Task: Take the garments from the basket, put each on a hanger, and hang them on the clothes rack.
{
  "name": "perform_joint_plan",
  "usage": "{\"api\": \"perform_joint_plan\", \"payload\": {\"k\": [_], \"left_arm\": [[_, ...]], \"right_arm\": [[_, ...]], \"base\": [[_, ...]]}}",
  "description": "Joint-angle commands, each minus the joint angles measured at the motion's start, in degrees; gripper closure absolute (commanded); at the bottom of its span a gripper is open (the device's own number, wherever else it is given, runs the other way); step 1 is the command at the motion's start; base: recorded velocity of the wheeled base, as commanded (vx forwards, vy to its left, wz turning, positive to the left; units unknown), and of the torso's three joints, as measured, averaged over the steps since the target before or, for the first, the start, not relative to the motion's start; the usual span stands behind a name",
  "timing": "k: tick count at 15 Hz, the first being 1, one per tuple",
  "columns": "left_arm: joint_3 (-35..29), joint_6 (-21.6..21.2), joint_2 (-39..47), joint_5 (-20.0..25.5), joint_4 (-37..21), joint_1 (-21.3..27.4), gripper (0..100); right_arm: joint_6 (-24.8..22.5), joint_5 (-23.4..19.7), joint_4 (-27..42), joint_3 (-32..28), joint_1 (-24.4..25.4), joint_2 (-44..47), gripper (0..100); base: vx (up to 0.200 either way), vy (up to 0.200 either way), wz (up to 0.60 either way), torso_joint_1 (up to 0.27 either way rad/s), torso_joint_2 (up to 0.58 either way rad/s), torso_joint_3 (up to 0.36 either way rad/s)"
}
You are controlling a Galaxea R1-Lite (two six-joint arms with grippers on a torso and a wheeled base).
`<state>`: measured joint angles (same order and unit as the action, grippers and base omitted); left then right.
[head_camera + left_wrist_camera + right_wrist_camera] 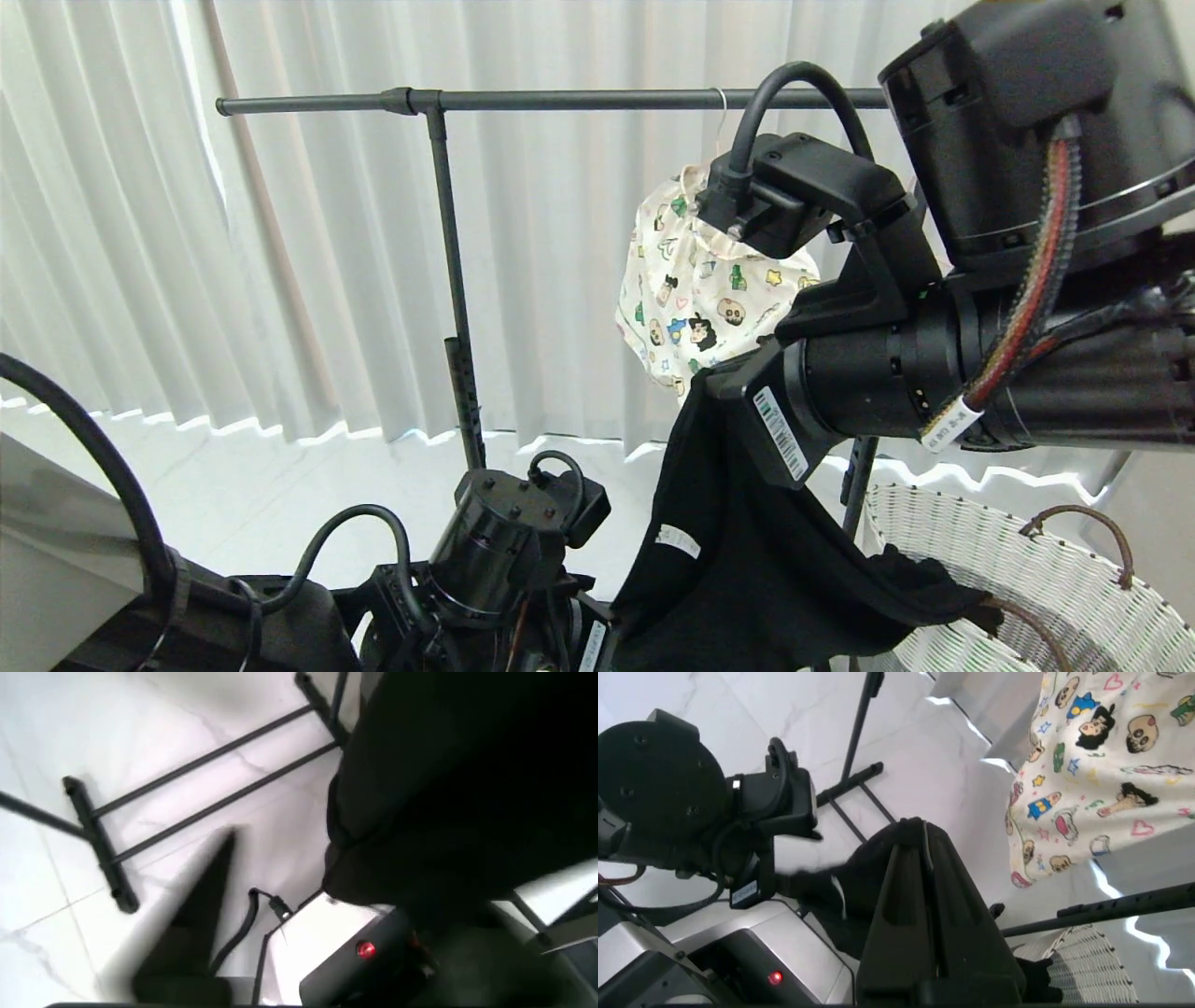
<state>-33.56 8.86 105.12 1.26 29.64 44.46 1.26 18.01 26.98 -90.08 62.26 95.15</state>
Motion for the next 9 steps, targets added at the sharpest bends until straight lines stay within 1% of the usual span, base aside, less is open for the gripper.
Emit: {"api": "perform_joint_plan", "payload": {"k": [1, 3, 5, 6, 7, 8, 9], "left_arm": [[0.69, 0.01, -0.62, -1.78, -0.02, 0.63, 100], [2.97, -0.16, -3.34, -7.06, 0.16, 2.04, 100], [6.23, -1.74, -11.87, -6.97, -0.02, 2.04, 100], [6.23, -2.01, -15.91, -7.06, -1.25, 0.89, 100], [5.35, -2.45, -18.55, -7.06, -3.71, -0.16, 100], [-0.37, -6.23, -25.49, -6.88, -17.51, -3.24, 100], [-6.78, -6.67, -28.92, -5.65, -29.02, -4.29, 100]], "right_arm": [[0.06, 0.01, 0.0, 0.34, -0.21, 0.13, 100], [1.56, 0.28, -0.08, 0.16, -1.52, 1.09, 100], [2.96, 0.1, -1.31, -0.8, -2.14, 2.24, 100], [3.14, 0.19, -2.46, -1.15, -2.4, 2.76, 100], [3.31, 0.28, -3.07, -1.42, -2.58, 3.03, 100], [3.49, 0.45, -3.42, -1.86, -3.9, 3.03, 100], [3.49, 0.72, -3.42, -1.95, -5.22, 2.59, 100]], "base": [[0.0, 0.0, 0.0, 0.0, 0.0, 0.0], [0.0, 0.0, 0.0, 0.0, 0.0, 0.0], [0.0, 0.0, 0.0, 0.0, 0.0, 0.0], [0.0, 0.0, 0.0, 0.0, 0.0, 0.0], [0.0, 0.0, 0.0, 0.0, 0.0, 0.0], [0.0, 0.0, 0.0, 0.0, 0.0, 0.0], [0.0, 0.0, 0.0, 0.0, 0.0, 0.0]]}}
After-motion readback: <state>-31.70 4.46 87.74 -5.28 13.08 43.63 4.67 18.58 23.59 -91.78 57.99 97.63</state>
